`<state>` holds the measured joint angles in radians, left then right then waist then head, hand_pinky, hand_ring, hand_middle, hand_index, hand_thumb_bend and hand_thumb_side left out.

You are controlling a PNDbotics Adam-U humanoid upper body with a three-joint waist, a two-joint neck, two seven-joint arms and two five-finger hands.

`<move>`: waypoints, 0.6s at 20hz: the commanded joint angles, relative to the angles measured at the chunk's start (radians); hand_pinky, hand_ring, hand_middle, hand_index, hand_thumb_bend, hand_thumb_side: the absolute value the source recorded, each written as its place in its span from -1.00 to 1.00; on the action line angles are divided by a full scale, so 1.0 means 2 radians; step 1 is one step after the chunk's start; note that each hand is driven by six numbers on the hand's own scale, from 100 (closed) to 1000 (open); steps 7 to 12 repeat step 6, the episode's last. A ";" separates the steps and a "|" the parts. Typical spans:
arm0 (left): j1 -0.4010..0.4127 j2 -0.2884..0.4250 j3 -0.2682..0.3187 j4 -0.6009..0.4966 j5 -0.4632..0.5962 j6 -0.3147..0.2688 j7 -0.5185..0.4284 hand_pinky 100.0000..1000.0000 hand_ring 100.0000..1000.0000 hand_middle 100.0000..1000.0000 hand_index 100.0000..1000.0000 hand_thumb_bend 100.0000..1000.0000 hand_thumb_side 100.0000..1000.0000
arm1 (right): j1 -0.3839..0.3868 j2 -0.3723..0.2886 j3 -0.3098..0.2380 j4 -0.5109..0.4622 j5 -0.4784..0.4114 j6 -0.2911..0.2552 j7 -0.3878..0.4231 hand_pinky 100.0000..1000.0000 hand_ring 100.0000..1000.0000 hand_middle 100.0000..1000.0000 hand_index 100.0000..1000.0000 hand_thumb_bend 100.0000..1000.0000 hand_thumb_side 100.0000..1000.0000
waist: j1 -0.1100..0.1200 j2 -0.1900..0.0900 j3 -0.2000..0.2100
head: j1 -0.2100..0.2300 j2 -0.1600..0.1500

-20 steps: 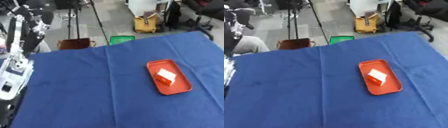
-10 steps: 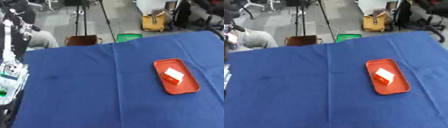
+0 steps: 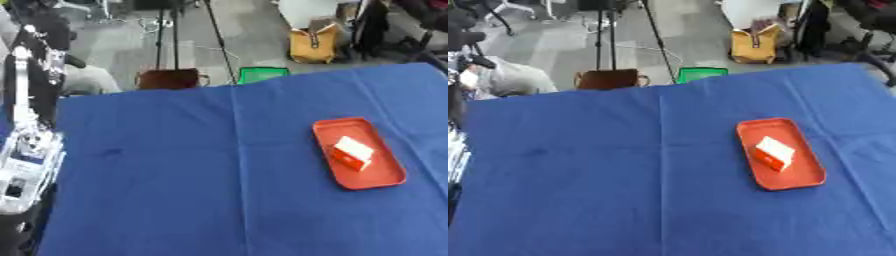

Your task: Pick up objects on the table and place them in the box.

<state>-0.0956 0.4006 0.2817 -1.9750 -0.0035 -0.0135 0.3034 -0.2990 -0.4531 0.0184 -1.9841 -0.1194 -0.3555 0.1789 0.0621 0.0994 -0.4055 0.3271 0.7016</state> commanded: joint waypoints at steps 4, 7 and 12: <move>-0.001 0.005 0.004 -0.011 0.003 -0.001 -0.003 -0.20 0.40 0.38 0.63 0.41 0.57 | -0.004 -0.012 -0.004 -0.008 0.002 0.001 -0.001 0.13 0.36 0.28 0.63 -0.09 -0.08 | -0.001 -0.005 0.000 | 0.002 0.001; -0.002 0.005 0.003 -0.011 0.004 -0.001 -0.004 -0.20 0.40 0.38 0.63 0.41 0.57 | -0.004 -0.012 -0.004 -0.008 0.002 0.001 -0.001 0.13 0.36 0.28 0.63 -0.09 -0.08 | -0.001 -0.005 -0.001 | 0.001 0.001; -0.002 0.005 0.003 -0.011 0.004 -0.001 -0.004 -0.20 0.40 0.38 0.63 0.41 0.57 | -0.004 -0.012 -0.004 -0.008 0.002 0.001 -0.001 0.13 0.36 0.28 0.63 -0.09 -0.08 | -0.001 -0.005 -0.001 | 0.001 0.001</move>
